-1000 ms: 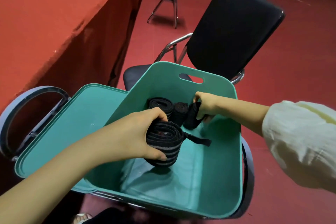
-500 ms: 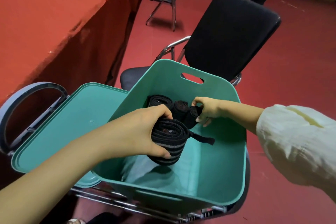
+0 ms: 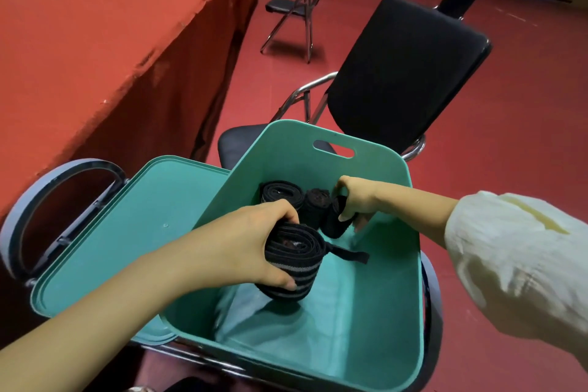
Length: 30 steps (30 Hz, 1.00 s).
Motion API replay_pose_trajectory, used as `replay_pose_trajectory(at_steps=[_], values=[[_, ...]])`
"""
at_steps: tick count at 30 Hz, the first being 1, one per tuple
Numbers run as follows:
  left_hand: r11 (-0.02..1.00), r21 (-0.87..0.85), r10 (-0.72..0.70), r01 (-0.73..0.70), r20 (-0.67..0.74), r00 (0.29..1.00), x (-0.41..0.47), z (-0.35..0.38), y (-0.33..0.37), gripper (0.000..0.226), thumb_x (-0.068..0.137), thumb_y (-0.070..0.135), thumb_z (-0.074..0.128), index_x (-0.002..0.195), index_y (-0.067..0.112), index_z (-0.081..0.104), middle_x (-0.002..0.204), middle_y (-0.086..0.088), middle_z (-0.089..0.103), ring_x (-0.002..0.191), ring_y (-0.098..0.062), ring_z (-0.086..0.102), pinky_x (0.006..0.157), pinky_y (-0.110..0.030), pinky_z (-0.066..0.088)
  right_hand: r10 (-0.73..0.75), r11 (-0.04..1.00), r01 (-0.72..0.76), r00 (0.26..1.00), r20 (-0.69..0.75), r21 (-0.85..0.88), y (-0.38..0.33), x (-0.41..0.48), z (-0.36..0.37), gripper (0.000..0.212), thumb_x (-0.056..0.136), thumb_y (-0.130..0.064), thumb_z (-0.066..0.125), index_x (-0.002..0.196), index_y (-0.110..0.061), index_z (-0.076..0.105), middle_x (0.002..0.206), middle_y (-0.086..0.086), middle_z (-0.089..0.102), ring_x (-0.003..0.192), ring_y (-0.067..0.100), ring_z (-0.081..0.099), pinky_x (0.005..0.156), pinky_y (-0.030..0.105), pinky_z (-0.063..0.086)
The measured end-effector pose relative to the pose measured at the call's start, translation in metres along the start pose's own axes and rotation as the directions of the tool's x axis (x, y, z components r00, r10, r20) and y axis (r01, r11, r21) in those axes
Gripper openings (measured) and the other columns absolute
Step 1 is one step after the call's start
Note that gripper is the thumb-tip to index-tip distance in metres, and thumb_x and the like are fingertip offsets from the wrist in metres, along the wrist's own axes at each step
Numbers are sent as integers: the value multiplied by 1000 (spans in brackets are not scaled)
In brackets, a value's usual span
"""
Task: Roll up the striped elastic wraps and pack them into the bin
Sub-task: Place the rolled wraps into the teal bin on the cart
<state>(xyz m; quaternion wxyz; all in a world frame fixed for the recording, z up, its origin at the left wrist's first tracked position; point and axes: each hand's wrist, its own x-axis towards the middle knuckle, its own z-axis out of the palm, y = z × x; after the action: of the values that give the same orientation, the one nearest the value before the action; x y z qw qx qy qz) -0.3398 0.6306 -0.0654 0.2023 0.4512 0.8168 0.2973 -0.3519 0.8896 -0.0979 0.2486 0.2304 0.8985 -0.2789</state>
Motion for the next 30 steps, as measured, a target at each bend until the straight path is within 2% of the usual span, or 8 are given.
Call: replay_pose_trajectory(at_steps=[2, 5, 8, 13, 16, 20, 26, 30], values=[[1000, 10, 1, -1, 11, 1000, -3, 3, 1, 55, 60, 36, 88, 95, 37, 45, 91, 18, 58, 86, 4, 55, 70, -11, 43, 7, 1000, -7, 1000, -10, 5, -3, -7, 0, 51, 85, 15, 59, 128, -1, 36, 108, 26, 47, 58, 35, 60, 49, 39, 56], [1000, 21, 4, -4, 13, 1000, -5, 5, 4, 56, 61, 36, 87, 97, 36, 45, 91, 19, 57, 85, 6, 55, 69, -11, 43, 23, 1000, -23, 1000, -3, -18, -8, -17, -1, 44, 85, 15, 58, 127, 8, 45, 98, 29, 54, 58, 36, 62, 53, 38, 57], [1000, 15, -2, 2, 5, 1000, -6, 7, 6, 56, 61, 35, 87, 98, 35, 46, 91, 18, 59, 84, 4, 56, 72, -16, 47, 5, 1000, -4, 1000, -15, 7, -13, -29, -4, 57, 86, 15, 57, 137, 0, 34, 94, 28, 57, 48, 26, 62, 50, 33, 57], [999, 39, 18, -16, -71, 997, -5, 5, 7, 59, 60, 36, 87, 104, 31, 47, 99, 15, 53, 90, -1, 53, 78, -18, 44, -167, 981, 164, 986, 16, 99, -24, -70, -22, 46, 85, 19, 51, 125, -3, 48, 105, 22, 58, 69, 22, 63, 50, 28, 58], [998, 57, 22, -13, -168, 986, -3, 2, 7, 62, 60, 38, 87, 108, 28, 47, 103, 12, 50, 94, -5, 51, 84, -21, 42, -336, 937, 323, 938, 87, 130, -27, -106, -24, 44, 80, 20, 49, 110, -11, 56, 114, 14, 59, 83, 20, 64, 70, 34, 60], [1000, 16, 25, -22, -283, 959, -2, 1, 14, 61, 57, 37, 87, 104, 29, 49, 102, 10, 56, 93, -4, 55, 82, -22, 45, -422, 905, 399, 883, 204, 147, -27, -141, -3, 67, 67, -3, 76, 124, -20, 45, 125, 10, 57, 110, 25, 60, 99, 47, 48], [995, -49, 69, -87, -297, 952, -7, 4, 27, 71, 55, 33, 89, 113, 30, 48, 107, 13, 59, 99, 0, 56, 84, -22, 46, -461, 875, 474, 878, -129, 98, -32, -156, 26, 60, 65, -12, 87, 110, -14, 48, 109, 4, 62, 104, 20, 61, 89, 37, 50], [975, -191, 69, -110, -208, 976, -18, -6, 24, 98, 61, 14, 89, 136, 37, 31, 120, 12, 52, 109, 7, 53, 91, -7, 40, -477, 859, 503, 853, -210, 96, -27, -160, 32, 52, 64, -13, 87, 101, -15, 51, 100, 1, 65, 95, 18, 63, 85, 38, 51]])
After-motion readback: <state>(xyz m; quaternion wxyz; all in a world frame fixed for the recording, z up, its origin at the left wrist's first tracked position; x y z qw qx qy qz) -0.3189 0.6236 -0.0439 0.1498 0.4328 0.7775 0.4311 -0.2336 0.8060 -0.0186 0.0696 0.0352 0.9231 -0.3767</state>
